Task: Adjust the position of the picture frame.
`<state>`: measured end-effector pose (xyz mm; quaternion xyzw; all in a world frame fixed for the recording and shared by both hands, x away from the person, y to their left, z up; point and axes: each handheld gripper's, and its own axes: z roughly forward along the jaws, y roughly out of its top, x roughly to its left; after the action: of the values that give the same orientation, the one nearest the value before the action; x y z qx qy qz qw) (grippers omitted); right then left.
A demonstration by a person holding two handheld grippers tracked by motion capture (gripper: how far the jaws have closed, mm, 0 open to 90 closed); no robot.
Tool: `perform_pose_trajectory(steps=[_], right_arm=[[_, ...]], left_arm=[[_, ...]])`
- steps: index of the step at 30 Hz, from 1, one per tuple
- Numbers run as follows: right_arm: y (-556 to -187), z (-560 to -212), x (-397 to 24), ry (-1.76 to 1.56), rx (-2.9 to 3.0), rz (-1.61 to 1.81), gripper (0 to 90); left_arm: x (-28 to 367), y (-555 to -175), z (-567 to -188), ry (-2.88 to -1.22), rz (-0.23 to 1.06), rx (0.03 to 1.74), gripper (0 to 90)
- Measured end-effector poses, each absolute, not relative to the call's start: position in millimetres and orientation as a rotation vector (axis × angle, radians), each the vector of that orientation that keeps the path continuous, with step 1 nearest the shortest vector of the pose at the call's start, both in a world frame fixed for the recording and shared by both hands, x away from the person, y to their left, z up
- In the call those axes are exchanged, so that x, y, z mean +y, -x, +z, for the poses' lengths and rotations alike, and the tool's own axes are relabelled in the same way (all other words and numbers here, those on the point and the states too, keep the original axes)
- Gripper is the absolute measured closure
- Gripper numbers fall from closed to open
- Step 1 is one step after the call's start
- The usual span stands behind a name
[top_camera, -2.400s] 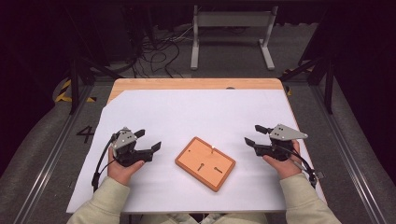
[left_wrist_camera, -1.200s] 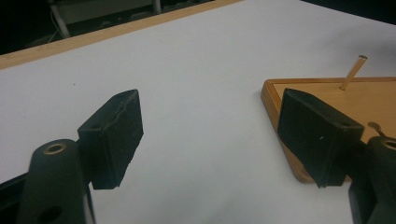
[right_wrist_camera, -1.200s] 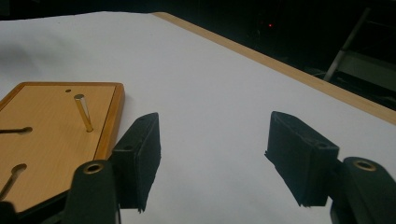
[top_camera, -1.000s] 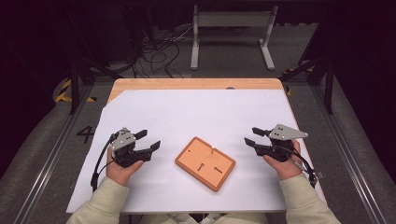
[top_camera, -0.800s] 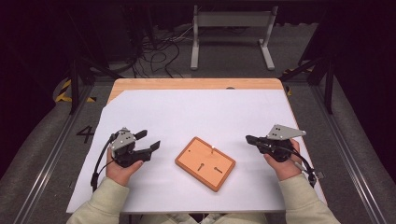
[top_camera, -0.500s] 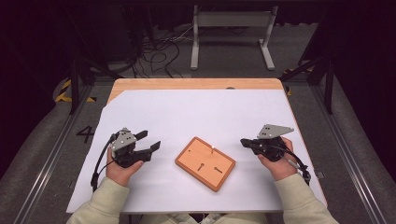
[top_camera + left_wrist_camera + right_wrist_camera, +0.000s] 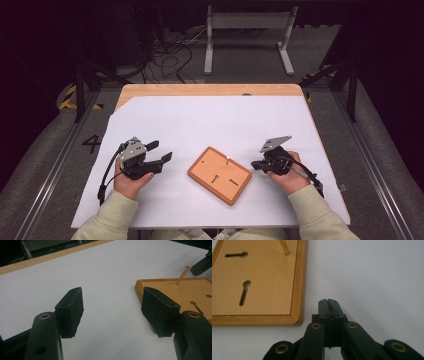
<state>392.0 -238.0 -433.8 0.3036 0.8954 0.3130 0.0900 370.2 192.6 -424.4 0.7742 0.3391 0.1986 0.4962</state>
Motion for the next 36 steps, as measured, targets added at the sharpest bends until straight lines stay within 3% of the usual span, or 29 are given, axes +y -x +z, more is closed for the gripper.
perform_pose_trajectory(steps=[11, 21, 28, 31, 36], right_arm=[[-382.2, -437.7, -223.7, -0.879, 2.769, 0.896, 90.0], [-354.0, -438.6, -181.4, -0.626, 2.916, 0.875, 90.0], [-357.0, -437.5, -185.9, -0.660, 2.894, 0.904, 90.0], [-357.3, -434.4, -187.9, -0.673, 2.874, 0.922, 90.0], [-358.3, -431.3, -191.9, -0.690, 2.846, 0.943, 90.0]], left_arm=[[194.8, -369.7, -421.6, -1.896, 0.444, 0.835, 43.6], [194.6, -367.9, -420.6, -1.913, 0.398, 0.826, 53.0], [174.8, -355.3, -416.7, -1.986, 0.263, 0.686, 73.1], [159.5, -345.4, -415.5, -2.041, 0.200, 0.578, 88.8], [135.4, -331.8, -414.6, -2.115, 0.073, 0.453, 90.0]])
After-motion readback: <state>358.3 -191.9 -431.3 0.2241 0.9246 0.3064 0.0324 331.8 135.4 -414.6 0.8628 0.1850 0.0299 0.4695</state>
